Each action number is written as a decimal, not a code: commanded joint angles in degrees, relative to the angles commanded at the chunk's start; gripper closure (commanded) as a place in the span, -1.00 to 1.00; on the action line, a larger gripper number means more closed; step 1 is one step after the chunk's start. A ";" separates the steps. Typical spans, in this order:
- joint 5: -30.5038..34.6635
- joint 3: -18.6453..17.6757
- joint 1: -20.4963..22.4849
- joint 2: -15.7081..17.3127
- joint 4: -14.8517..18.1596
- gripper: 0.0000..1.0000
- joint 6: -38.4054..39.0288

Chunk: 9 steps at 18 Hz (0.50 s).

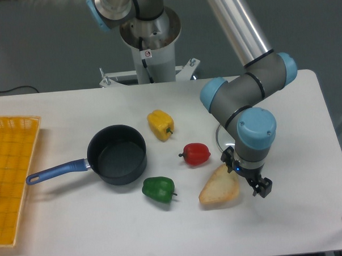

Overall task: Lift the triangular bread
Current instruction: 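Move the open gripper over the triangular bread slice and lower it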

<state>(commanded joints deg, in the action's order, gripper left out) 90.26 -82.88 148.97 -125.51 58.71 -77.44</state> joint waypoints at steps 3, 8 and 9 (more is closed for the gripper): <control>0.09 -0.17 -0.61 -0.53 -1.49 -0.99 1.59; 0.35 -0.26 -1.76 -1.41 -3.25 -0.94 4.93; 0.44 -0.18 -1.76 -1.58 -3.34 -0.94 4.93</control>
<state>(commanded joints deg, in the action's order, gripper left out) 90.70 -83.06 147.22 -127.09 55.37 -72.51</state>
